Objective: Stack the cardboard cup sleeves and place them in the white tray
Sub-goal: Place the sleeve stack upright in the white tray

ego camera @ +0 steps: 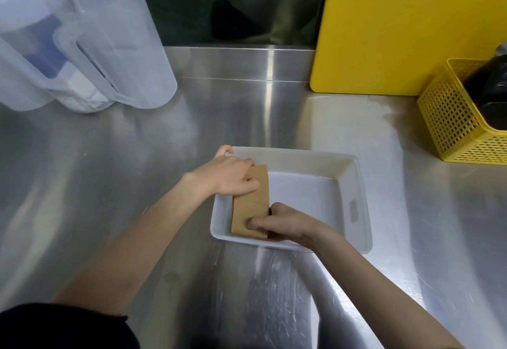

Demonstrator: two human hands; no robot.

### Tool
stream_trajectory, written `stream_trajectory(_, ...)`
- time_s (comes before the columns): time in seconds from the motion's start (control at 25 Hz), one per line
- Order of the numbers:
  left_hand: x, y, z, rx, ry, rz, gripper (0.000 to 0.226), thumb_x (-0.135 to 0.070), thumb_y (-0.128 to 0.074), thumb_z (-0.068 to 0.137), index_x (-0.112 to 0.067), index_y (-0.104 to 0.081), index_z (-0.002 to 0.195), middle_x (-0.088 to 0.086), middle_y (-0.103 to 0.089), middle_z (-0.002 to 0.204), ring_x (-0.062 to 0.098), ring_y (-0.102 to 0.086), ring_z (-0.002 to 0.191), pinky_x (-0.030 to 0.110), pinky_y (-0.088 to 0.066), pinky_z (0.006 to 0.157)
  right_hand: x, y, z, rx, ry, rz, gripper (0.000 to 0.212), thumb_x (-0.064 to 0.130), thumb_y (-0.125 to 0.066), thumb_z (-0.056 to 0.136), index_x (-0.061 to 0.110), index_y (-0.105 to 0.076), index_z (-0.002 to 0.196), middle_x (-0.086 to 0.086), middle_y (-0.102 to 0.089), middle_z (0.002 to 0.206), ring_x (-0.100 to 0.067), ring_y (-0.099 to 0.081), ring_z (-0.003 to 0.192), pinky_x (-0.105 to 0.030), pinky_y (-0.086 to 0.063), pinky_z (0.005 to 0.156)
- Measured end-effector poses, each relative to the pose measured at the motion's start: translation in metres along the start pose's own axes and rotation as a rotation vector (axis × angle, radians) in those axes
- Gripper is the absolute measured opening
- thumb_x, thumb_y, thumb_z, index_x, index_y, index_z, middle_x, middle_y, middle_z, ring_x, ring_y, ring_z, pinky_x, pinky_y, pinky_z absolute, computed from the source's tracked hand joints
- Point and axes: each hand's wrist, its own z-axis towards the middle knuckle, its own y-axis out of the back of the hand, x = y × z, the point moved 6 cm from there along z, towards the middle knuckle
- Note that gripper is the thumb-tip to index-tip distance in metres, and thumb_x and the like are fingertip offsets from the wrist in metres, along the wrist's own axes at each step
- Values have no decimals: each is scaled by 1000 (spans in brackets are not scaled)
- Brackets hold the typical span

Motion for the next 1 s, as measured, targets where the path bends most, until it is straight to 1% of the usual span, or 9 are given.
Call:
stream_trajectory(0.16, 2, -3, -1, -7, 16, -2, 41, -33, -35, 84, -9, -49, 113, 10, -63, 80, 27, -42, 111, 27, -17, 106, 1, 1, 3, -47, -28, -143, 22, 27, -59, 77, 17, -46, 64, 1, -48, 62, -14, -48, 63, -23, -41, 65)
stream_trajectory(0.32, 0, -8, -2, -5, -13, 58, 36, -32, -37, 83, -7, -52, 104, 7, -59, 69, 29, -49, 100, 25, -20, 100, 3, -1, 2, -44, -7, -157, 23, 26, -58, 80, 18, -45, 63, 3, -48, 63, -9, -46, 60, -17, -39, 59)
stream_trajectory(0.44, 1, -9, -1, -21, -12, 66, 36, -31, -36, 84, -6, -52, 104, 9, -62, 74, 29, -50, 98, 25, -19, 100, 3, 1, 1, -44, 3, -186, 22, 28, -58, 81, 20, -45, 66, 5, -47, 69, -13, -48, 71, -21, -39, 67)
stream_trajectory(0.52, 2, -10, 0, -26, -16, 68, 37, -31, -36, 83, -7, -52, 105, 9, -66, 80, 30, -51, 99, 26, -20, 101, 2, 3, 2, -42, 13, -203, 17, 30, -59, 81, 15, -52, 77, 2, -52, 78, -16, -49, 77, -22, -39, 71)
stream_trajectory(0.64, 2, -8, -1, -50, -18, 81, 38, -30, -38, 82, -8, -51, 109, 12, -68, 91, 31, -52, 100, 26, -21, 99, 1, 5, 1, -23, 15, -212, 38, 37, -58, 83, 7, -56, 106, 0, -52, 92, -17, -49, 85, -23, -38, 77)
stream_trajectory(0.8, -2, -2, -4, -60, -8, 65, 39, -28, -39, 82, -12, -49, 116, 12, -66, 108, 32, -53, 104, 28, -29, 89, -1, 14, -1, -62, 0, -176, 28, 44, -56, 84, 17, -51, 78, 6, -47, 75, -8, -45, 68, -18, -36, 61)
stream_trajectory(0.88, -2, 2, -6, -60, 1, 53, 45, -28, -39, 83, -14, -44, 125, 9, -60, 125, 31, -51, 114, 32, -36, 94, -2, 24, -5, -125, 19, -180, 48, 46, -55, 83, 7, -52, 113, -4, -56, 105, -17, -54, 95, -24, -42, 81)
stream_trajectory(0.92, -3, 5, -8, -65, 0, 46, 47, -28, -38, 84, -14, -42, 129, 7, -54, 133, 29, -49, 118, 34, -36, 97, -2, 30, -7, -160, 21, -200, 64, 46, -54, 84, 4, -41, 130, -8, -52, 126, -21, -50, 114, -28, -40, 94)
stream_trajectory(1.0, -3, 12, -12, -62, 21, 25, 49, -29, -38, 86, -14, -37, 133, 5, -46, 141, 26, -45, 125, 36, -35, 101, 4, 39, -13, -209, 49, -291, 70, 45, -52, 85, 6, -30, 139, -9, -38, 146, -23, -39, 132, -30, -32, 106)
